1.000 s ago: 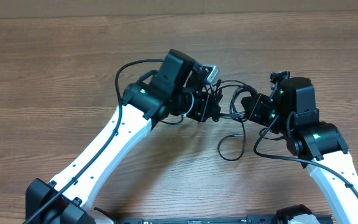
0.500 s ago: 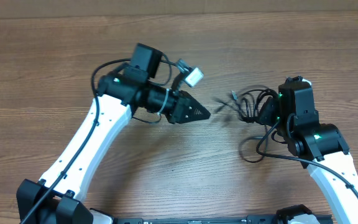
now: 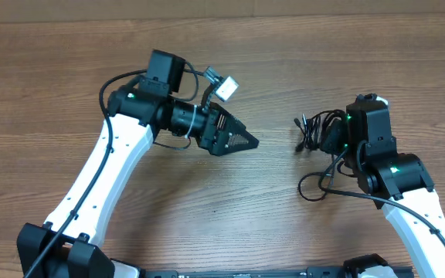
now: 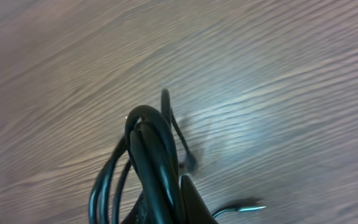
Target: Untangle cables
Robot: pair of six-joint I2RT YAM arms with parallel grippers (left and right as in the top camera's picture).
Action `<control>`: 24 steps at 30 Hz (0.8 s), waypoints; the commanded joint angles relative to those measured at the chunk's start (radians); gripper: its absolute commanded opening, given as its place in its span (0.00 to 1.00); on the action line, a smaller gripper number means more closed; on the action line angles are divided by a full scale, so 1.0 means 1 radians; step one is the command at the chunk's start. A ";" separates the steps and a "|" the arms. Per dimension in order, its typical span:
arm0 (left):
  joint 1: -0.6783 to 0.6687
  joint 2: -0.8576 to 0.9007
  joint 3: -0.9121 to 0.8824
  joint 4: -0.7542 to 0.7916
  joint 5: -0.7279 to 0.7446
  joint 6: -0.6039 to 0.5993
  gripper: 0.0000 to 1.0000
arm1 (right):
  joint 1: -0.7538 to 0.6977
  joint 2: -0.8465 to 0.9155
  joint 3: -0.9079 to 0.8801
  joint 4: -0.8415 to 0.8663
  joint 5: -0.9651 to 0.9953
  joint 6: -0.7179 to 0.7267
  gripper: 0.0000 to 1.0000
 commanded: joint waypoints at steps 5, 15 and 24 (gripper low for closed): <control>-0.143 -0.007 0.019 0.083 -0.391 -0.274 1.00 | -0.003 -0.014 0.002 0.058 -0.232 0.002 0.04; -0.329 -0.007 0.019 0.164 -0.838 -0.566 1.00 | -0.003 -0.014 0.002 0.125 -0.440 0.002 0.04; -0.377 -0.007 0.019 0.194 -0.939 -0.721 1.00 | -0.001 -0.014 0.002 0.130 -0.473 0.002 0.04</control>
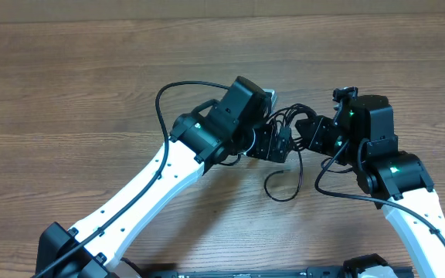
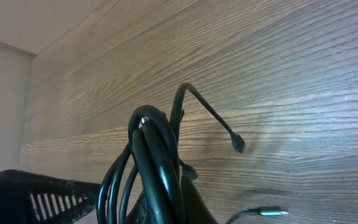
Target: Untangle cables
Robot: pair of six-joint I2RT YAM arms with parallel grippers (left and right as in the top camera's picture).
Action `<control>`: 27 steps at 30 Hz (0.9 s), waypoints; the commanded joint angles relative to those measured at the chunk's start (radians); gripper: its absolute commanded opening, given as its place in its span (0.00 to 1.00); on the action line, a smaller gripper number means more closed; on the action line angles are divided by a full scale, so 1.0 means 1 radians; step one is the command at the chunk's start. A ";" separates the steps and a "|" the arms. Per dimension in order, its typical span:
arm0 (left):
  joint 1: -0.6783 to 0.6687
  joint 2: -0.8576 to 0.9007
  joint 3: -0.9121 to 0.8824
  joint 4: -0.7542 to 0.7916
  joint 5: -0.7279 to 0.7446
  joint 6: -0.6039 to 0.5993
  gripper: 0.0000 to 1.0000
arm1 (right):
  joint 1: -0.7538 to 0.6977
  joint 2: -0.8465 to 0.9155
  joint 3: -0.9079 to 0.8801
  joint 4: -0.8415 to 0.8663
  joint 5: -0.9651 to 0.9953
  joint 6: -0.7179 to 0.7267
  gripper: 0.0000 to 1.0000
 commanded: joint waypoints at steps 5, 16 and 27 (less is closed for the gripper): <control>-0.004 -0.007 0.019 0.003 -0.073 -0.084 0.99 | -0.001 -0.014 0.002 0.014 -0.084 0.002 0.04; -0.004 -0.007 0.019 0.003 -0.072 -0.105 0.63 | -0.001 -0.014 0.002 0.054 -0.200 0.002 0.04; -0.004 -0.007 0.019 0.003 -0.072 -0.105 0.17 | 0.001 -0.014 0.002 0.066 -0.230 0.002 0.04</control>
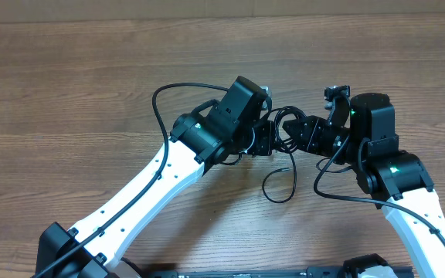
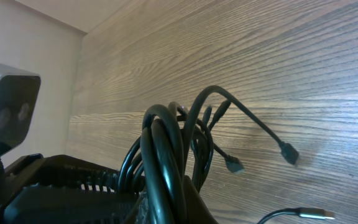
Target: Untangle cables
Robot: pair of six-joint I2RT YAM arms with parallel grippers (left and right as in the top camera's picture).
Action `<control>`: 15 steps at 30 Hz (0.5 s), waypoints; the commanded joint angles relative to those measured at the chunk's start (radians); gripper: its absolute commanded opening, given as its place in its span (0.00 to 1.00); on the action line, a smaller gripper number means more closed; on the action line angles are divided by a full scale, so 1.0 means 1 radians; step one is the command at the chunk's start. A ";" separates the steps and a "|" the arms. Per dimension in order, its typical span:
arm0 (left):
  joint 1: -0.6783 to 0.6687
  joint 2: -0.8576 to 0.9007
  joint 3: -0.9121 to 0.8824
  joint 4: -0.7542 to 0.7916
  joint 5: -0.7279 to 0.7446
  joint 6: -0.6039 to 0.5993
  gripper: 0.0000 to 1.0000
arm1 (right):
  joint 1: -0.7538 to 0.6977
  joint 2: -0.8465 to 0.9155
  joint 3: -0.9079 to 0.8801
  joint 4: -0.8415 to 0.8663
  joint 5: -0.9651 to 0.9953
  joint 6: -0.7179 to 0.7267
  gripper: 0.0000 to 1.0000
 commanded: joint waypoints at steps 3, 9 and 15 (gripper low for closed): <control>-0.003 -0.007 0.019 -0.001 -0.016 0.000 0.07 | 0.001 -0.014 0.002 0.041 -0.077 0.002 0.04; -0.003 -0.007 0.019 -0.001 0.010 0.001 0.04 | 0.002 -0.014 0.002 0.049 -0.080 0.002 0.04; 0.003 -0.007 0.019 -0.008 0.005 0.143 0.04 | 0.002 -0.014 0.002 0.036 -0.059 -0.003 0.04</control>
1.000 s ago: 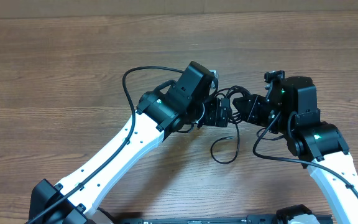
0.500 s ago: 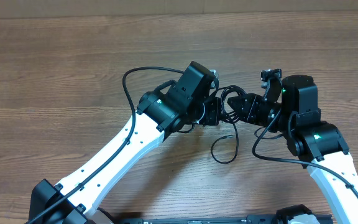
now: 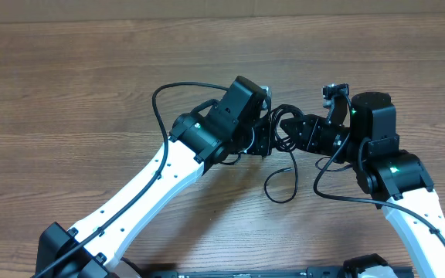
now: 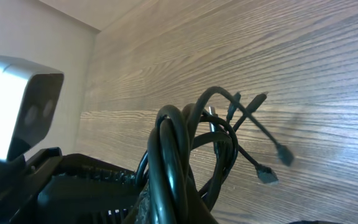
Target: Untangle cables
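A tangled bundle of black cables [image 3: 286, 123] hangs between the two grippers above the table's middle. My right gripper [image 3: 298, 137] is shut on the bundle [image 4: 169, 149] and holds it up; several thick strands run through the jaws [image 4: 173, 202]. Loose ends with small plugs [image 4: 267, 175] stick out to the right. My left gripper [image 3: 271, 140] is pressed against the bundle from the left. Its black body [image 4: 67, 186] fills the lower left of the right wrist view, and its fingertips are hidden behind the cables. One loop of cable [image 3: 283, 184] droops onto the table.
The brown wooden table [image 3: 68, 85] lies under both arms. The left arm's own black cable [image 3: 161, 100] arcs above its forearm. The left wrist's grey camera housing [image 4: 23, 106] stands close to the bundle.
The left gripper sits slightly closer to the bundle, its camera housing larger in the right wrist view. The loose plug ends have shifted and spread a little. The right gripper still holds the bundle.
At first my right gripper held the bundle low at the right, with the left gripper far off at the centre-left. Then the bundle was raised and the left arm had reached across to it. Both grippers have stayed together at the bundle since.
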Robot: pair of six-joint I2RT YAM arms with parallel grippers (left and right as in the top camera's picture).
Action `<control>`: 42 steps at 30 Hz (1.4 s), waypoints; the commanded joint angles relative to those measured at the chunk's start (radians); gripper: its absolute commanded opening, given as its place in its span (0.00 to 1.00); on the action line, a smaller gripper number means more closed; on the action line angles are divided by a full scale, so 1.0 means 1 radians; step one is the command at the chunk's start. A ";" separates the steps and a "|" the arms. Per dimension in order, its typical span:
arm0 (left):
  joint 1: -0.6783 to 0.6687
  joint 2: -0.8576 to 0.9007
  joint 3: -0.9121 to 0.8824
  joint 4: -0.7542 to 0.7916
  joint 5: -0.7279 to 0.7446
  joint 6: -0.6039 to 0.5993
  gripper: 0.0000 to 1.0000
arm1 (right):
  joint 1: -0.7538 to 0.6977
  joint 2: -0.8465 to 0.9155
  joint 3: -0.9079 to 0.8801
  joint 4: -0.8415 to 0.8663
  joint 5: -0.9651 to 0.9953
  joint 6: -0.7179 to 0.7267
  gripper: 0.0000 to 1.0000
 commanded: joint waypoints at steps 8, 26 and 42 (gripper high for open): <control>0.044 -0.032 0.019 0.000 0.005 0.172 0.04 | 0.001 -0.014 0.003 -0.119 0.185 -0.002 0.04; 0.044 -0.200 0.019 0.232 0.027 0.340 0.04 | 0.001 -0.014 0.003 -0.168 0.068 0.115 0.04; 0.044 -0.200 0.019 0.419 0.517 0.657 0.04 | 0.001 0.008 0.002 -0.247 0.108 0.119 0.20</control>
